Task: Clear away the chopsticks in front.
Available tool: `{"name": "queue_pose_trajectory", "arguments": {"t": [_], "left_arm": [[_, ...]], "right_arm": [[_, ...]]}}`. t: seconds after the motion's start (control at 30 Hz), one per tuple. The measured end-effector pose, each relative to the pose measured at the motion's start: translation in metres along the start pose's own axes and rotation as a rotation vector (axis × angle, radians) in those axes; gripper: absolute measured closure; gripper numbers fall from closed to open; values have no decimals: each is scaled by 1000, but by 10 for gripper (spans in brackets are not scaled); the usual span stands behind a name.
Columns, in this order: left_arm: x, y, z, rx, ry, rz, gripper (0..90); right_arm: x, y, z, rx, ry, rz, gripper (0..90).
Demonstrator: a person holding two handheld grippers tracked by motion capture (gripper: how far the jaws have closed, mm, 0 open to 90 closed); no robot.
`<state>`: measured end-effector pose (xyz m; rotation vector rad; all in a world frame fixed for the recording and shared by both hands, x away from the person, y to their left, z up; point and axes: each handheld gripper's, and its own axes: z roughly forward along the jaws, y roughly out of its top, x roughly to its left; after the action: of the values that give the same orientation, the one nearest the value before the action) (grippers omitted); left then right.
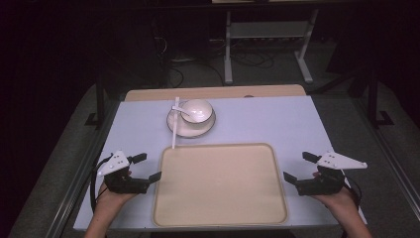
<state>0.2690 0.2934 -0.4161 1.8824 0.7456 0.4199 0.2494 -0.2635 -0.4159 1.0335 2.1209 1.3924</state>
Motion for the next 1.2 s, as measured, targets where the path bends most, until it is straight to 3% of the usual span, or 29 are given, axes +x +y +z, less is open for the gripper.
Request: {"name": "queue_pose_trajectory", "arguments": {"t": [0.2, 0.87, 1.2], "left_arm": [[3, 2, 4, 17, -6, -7, 117], [13, 21, 20, 7, 6, -2, 117], [21, 34, 32, -8, 34, 8, 117]], "right_arm": [[0, 0, -1, -1, 13, 4, 11], [4, 1, -6, -15, 10, -22, 11], [5, 3, -6, -19, 18, -25, 11]]}}
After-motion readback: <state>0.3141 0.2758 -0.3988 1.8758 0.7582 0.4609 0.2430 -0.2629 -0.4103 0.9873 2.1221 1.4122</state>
